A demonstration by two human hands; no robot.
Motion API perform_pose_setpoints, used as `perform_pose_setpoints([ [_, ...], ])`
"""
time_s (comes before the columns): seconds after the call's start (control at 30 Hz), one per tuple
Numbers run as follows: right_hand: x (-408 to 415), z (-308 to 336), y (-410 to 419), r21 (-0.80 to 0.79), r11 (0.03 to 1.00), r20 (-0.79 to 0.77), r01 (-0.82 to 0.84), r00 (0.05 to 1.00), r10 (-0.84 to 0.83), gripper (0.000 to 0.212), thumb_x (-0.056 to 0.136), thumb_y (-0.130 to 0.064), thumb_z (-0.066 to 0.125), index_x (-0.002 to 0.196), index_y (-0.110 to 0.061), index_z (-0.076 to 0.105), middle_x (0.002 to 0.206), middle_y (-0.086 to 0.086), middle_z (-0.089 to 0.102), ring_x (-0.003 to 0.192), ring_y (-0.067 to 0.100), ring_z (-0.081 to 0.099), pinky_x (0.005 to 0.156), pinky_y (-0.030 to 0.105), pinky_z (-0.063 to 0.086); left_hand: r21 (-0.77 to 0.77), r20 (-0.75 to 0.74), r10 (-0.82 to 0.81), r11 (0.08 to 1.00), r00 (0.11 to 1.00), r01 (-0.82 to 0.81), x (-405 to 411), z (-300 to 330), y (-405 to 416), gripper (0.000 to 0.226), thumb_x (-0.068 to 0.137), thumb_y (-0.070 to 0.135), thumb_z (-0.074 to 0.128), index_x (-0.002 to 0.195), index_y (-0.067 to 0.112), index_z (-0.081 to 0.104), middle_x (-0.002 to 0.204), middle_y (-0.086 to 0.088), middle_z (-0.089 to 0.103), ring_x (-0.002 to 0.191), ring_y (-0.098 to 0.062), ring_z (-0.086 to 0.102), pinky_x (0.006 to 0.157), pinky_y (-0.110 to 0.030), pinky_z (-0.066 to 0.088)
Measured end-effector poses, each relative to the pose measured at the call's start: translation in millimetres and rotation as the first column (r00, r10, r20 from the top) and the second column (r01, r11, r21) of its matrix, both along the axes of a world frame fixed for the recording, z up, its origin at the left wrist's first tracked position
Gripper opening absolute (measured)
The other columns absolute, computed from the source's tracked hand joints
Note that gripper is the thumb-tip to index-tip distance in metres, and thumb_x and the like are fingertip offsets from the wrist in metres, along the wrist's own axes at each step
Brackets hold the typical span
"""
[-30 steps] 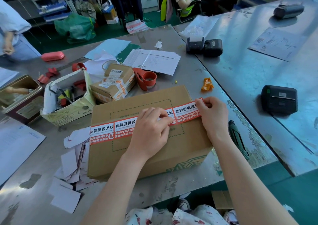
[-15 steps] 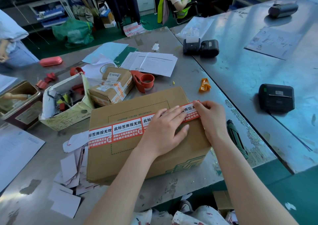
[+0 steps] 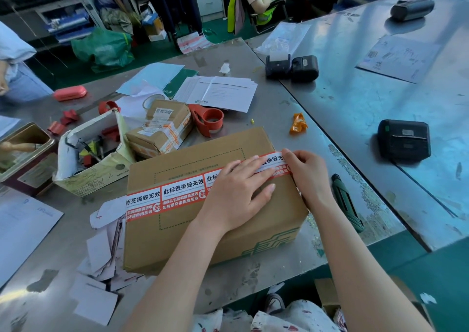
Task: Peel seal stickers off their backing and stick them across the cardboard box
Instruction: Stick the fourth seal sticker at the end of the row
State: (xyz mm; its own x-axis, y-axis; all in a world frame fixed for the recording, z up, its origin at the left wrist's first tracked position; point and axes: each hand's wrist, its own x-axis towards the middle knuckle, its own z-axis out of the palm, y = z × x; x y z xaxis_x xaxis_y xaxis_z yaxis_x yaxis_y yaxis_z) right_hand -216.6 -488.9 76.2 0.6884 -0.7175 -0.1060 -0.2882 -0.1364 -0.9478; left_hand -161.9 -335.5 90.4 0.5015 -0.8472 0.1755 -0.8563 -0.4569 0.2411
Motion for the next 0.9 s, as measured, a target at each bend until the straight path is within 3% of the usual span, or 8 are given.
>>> perform_pose_setpoints([
  [0.2,0.6,-2.4,-1.0,-0.036,0.999,-0.024,-0.037,0.999,0.036,0.035,0.093,-0.031,0.051,0.059,-0.022,0.054,0.055,-0.007,0.05,0.052,0.007,0.043,0.051,0.024,0.03,0.003,0.004,0.004,1.0,1.0,-0.004,0.5,-0.7,0.0,0.046,0.093,0.044,0.034,0.129,0.024,0.054,0.144,0.002,0.046,0.135,-0.013,0.037,0.11,-0.03,0.021],
  [0.43,1.5,-6.4,-2.8,-0.034,0.994,-0.073,-0.1,0.993,0.097,0.035,0.094,-0.036,0.047,0.074,-0.011,0.062,0.067,0.004,0.06,0.061,0.015,0.05,0.058,0.031,0.038,-0.015,-0.016,0.007,1.0,1.0,-0.007,0.7,-1.0,-0.4,0.044,0.093,0.042,0.035,0.128,0.025,0.055,0.143,0.003,0.046,0.135,-0.012,0.037,0.111,-0.03,0.021],
  [0.6,2.4,-7.3,-3.6,-0.013,0.994,-0.076,-0.105,0.992,0.104,0.034,0.094,-0.036,0.046,0.074,-0.011,0.059,0.065,0.0,0.056,0.062,0.014,0.048,0.058,0.03,0.036,-0.143,-0.067,0.015,0.989,0.998,-0.025,0.9,-0.9,-0.4,0.036,0.091,0.034,0.042,0.115,0.021,0.066,0.13,0.0,0.06,0.126,-0.014,0.049,0.106,-0.033,0.032],
  [0.9,2.7,-6.4,-1.8,0.21,0.976,-0.038,-0.061,0.997,0.07,0.046,0.088,-0.044,0.054,0.092,0.001,0.061,0.077,0.007,0.059,0.069,0.015,0.051,0.064,0.031,0.04,-0.193,-0.109,0.018,0.98,0.994,-0.039,2.2,-1.6,0.2,0.035,0.089,0.03,0.044,0.11,0.021,0.069,0.125,0.001,0.063,0.123,-0.013,0.051,0.104,-0.03,0.033],
])
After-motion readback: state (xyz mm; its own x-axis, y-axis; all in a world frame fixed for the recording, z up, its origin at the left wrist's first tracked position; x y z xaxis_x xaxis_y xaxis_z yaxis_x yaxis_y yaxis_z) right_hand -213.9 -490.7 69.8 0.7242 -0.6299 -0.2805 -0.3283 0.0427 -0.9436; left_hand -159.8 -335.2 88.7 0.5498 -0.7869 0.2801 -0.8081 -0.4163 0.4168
